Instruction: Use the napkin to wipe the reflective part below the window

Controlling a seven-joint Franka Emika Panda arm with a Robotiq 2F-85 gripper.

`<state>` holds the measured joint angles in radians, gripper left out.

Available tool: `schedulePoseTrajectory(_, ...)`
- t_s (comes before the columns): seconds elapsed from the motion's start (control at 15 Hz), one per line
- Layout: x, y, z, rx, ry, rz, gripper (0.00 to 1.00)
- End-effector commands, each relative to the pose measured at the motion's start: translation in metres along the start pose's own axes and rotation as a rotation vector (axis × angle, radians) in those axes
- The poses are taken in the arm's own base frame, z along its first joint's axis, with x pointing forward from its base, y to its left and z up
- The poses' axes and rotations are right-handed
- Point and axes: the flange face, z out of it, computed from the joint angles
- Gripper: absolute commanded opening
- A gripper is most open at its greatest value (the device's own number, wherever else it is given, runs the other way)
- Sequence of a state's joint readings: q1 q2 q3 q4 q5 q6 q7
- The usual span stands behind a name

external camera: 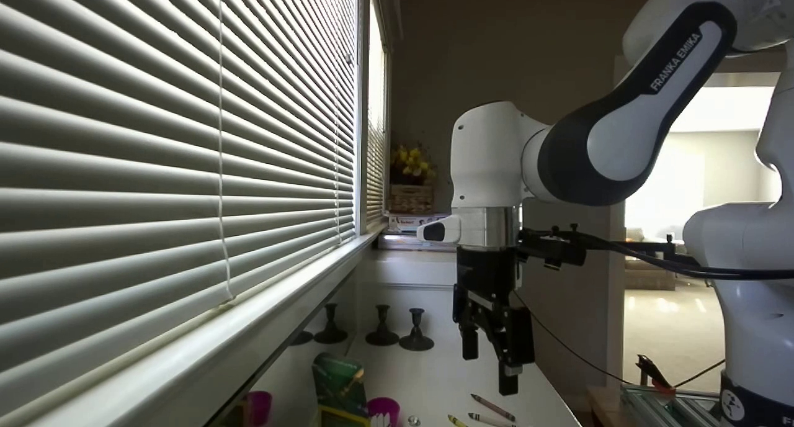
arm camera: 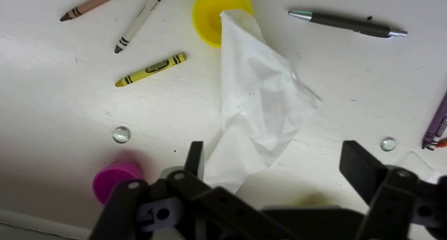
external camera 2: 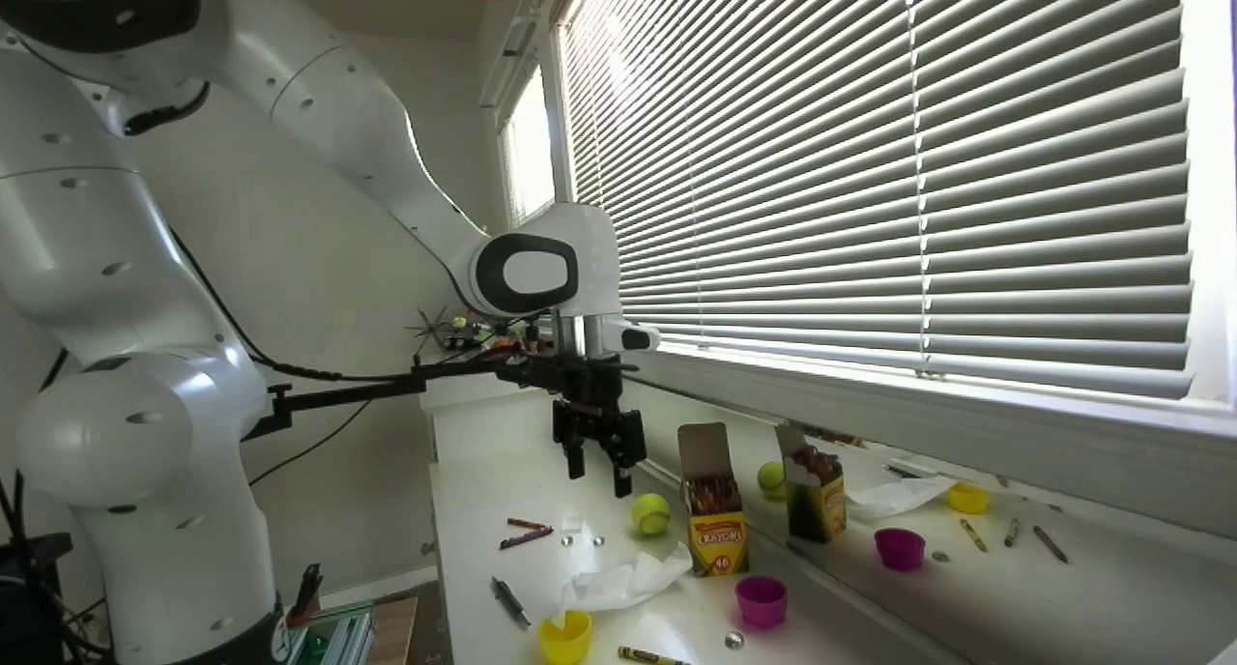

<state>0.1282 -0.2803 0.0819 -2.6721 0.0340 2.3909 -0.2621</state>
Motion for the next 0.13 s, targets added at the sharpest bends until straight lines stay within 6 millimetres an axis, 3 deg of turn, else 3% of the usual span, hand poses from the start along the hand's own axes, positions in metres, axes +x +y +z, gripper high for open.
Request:
schedulePoseTrajectory(0.0, 0.0001, -0.0001, -0.0006, 0.000, -0.001, 0.000, 1.00)
schedulePoseTrajectory(0.07, 0.0001, -0.0001, -0.0006, 0.000, -0.001, 0.001, 1.00)
